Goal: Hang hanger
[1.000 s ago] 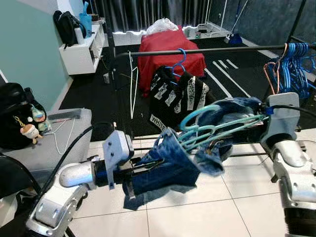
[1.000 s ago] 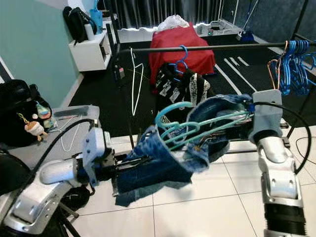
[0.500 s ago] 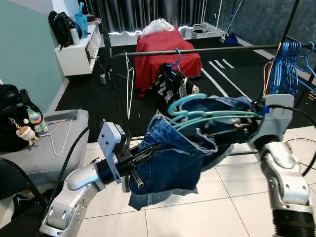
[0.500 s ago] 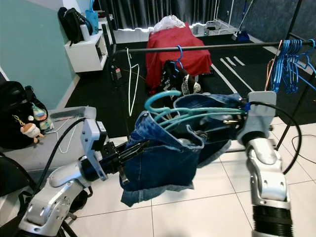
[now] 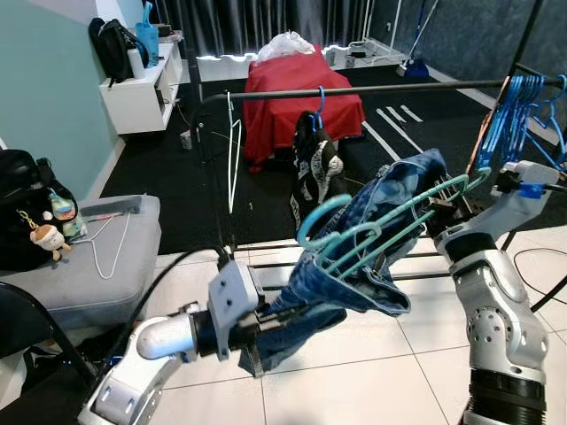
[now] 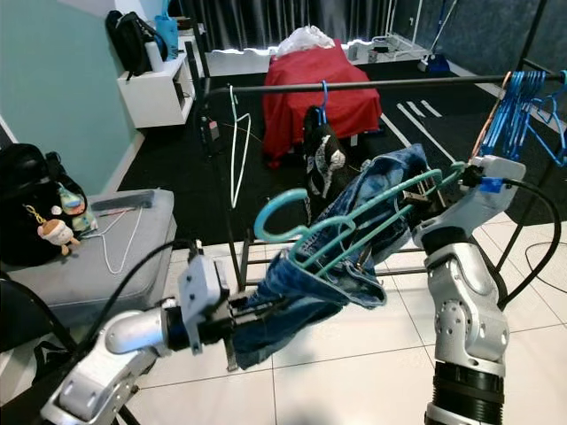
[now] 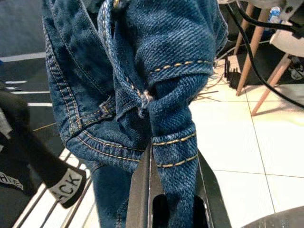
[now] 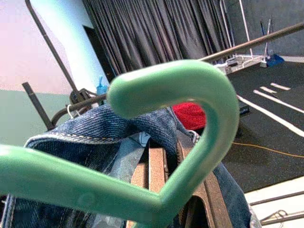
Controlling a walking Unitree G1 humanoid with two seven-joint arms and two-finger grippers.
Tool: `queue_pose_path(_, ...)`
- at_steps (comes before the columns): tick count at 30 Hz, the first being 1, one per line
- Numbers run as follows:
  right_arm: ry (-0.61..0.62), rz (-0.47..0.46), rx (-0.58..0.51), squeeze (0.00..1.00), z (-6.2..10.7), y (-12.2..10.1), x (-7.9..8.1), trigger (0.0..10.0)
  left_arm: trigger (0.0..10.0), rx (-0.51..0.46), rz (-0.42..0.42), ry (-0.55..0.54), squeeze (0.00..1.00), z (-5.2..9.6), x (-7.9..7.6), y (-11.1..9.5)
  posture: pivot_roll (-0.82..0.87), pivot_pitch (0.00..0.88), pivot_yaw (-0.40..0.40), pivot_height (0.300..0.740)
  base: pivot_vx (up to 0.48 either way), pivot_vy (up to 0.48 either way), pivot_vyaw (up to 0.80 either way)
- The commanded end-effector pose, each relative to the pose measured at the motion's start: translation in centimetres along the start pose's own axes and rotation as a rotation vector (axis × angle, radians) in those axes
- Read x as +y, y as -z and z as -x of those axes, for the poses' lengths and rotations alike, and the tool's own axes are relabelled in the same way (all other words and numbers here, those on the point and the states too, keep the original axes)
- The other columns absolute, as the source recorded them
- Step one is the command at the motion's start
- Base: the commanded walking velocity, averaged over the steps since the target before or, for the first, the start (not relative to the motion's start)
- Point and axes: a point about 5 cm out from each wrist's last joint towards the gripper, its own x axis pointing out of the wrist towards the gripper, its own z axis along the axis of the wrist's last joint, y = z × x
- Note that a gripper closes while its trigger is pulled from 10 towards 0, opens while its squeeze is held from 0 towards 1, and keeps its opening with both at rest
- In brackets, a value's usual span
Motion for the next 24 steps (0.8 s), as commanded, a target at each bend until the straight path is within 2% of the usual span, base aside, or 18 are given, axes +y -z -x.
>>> queue_pose_path(1, -0.045, 0.026, -0.024, 0.0, 0.1, -0.7, 0.8, 8.2, 10.0, 0.048, 0.0, 0.018, 0.0, 0.3, -0.2, 0.5, -0.18, 0.0, 0.031, 0.74, 0.0, 0.0, 0.0)
queue_pose_path(3, -0.052, 0.04, -0.004, 0.0, 0.2, -0.3, 0.9, 8.2, 10.0, 0.043, 0.001, 0.01, 0.0, 0.2, -0.2, 0.5, -0.18, 0.0, 0.031, 0.74, 0.0, 0.0, 0.0)
queue_pose_path(4, -0.077, 0.062, 0.027, 0.0, 0.4, 0.3, 1.1, 10.0, 10.0, 0.036, 0.001, -0.009, 0.0, 0.1, 0.0, 0.4, -0.18, 0.0, 0.03, 0.74, 0.0, 0.0, 0.0)
queue_pose_path(5, -0.077, 0.062, 0.027, 0.0, 0.4, 0.3, 1.1, 10.0, 10.0, 0.036, 0.001, -0.009, 0.0, 0.1, 0.0, 0.4, -0.18, 0.0, 0.03, 0.74, 0.0, 0.0, 0.0)
queue_pose_path(6, -0.132, 0.093, 0.082, 0.15, 1.0, 1.4, 1.5, 10.0, 10.0, 0.022, 0.0, -0.046, 0.0, 0.1, 0.5, 0.3, -0.18, 0.0, 0.03, 0.74, 0.0, 0.0, 0.0)
queue_pose_path(7, -0.182, 0.116, 0.128, 0.26, 1.6, 2.4, 1.7, 10.0, 10.0, 0.001, 0.005, -0.092, 0.0, 0.1, 1.2, 0.0, -0.18, 0.0, 0.03, 0.74, 0.0, 0.0, 0.0)
queue_pose_path(8, -0.182, 0.116, 0.128, 0.26, 1.6, 2.4, 1.7, 10.0, 10.0, 0.001, 0.005, -0.092, 0.0, 0.1, 1.2, 0.0, -0.18, 0.0, 0.03, 0.74, 0.0, 0.0, 0.0)
queue_pose_path(9, -0.24, 0.123, 0.172, 0.71, 2.4, 3.2, 1.8, 10.0, 10.0, -0.023, 0.004, -0.151, 0.0, 0.0, 2.0, -0.3, -0.18, 0.0, 0.03, 0.74, 0.0, 0.0, 0.0)
queue_pose_path(10, -0.297, 0.131, 0.218, 1.0, 3.4, 4.0, 1.7, 10.0, 10.0, -0.06, 0.009, -0.223, 0.0, 0.0, 2.9, -0.8, -0.17, 0.0, 0.03, 0.74, 0.0, 0.0, 0.0)
queue_pose_path(14, -0.332, 0.146, 0.25, 1.0, 4.1, 4.3, 1.4, 10.0, 10.0, -0.091, 0.015, -0.268, 0.0, 0.0, 3.5, -1.2, -0.17, 0.0, 0.031, 0.74, 0.0, 0.0, 0.0)
queue_pose_path(16, -0.388, 0.171, 0.28, 1.0, 5.0, 4.2, 1.1, 10.0, 10.0, -0.109, 0.021, -0.294, 0.0, -0.1, 3.9, -1.5, -0.17, 0.0, 0.034, 0.74, 0.0, 0.0, 0.0)
queue_pose_path(19, -0.418, 0.183, 0.294, 1.0, 5.4, 4.1, 1.0, 10.0, 10.0, -0.111, 0.022, -0.297, 0.0, -0.1, 4.0, -1.6, -0.17, 0.0, 0.036, 0.74, 0.0, 0.0, 0.0)
queue_pose_path(20, -0.459, 0.193, 0.312, 0.95, 5.9, 3.8, 0.8, 10.0, 10.0, -0.099, 0.011, -0.285, 0.0, -0.1, 3.9, -1.6, -0.17, 0.0, 0.037, 0.74, 0.0, 0.0, 0.0)
queue_pose_path(21, -0.505, 0.194, 0.324, 0.27, 6.5, 3.3, 0.6, 10.0, 10.0, -0.074, -0.011, -0.266, 0.0, 0.0, 3.9, -1.5, -0.17, 0.0, 0.039, 0.74, 0.0, 0.0, 0.0)
queue_pose_path(22, -0.605, 0.182, 0.338, 0.0, 7.6, 2.0, 0.7, 10.0, 10.0, -0.013, -0.064, -0.22, 0.0, 0.3, 3.7, -1.1, -0.17, 0.0, 0.041, 0.74, 0.0, 0.0, 0.0)
queue_pose_path(23, -0.605, 0.182, 0.338, 0.0, 7.6, 2.0, 0.7, 10.0, 10.0, -0.013, -0.064, -0.22, 0.0, 0.3, 3.7, -1.1, -0.17, 0.0, 0.041, 0.74, 0.0, 0.0, 0.0)
queue_pose_path(24, -0.721, 0.168, 0.346, 0.0, 8.8, 0.7, 1.2, 10.0, 10.0, 0.058, -0.124, -0.169, 0.0, 0.7, 3.6, -0.6, -0.18, 0.0, 0.044, 0.74, 0.0, 0.0, 0.0)
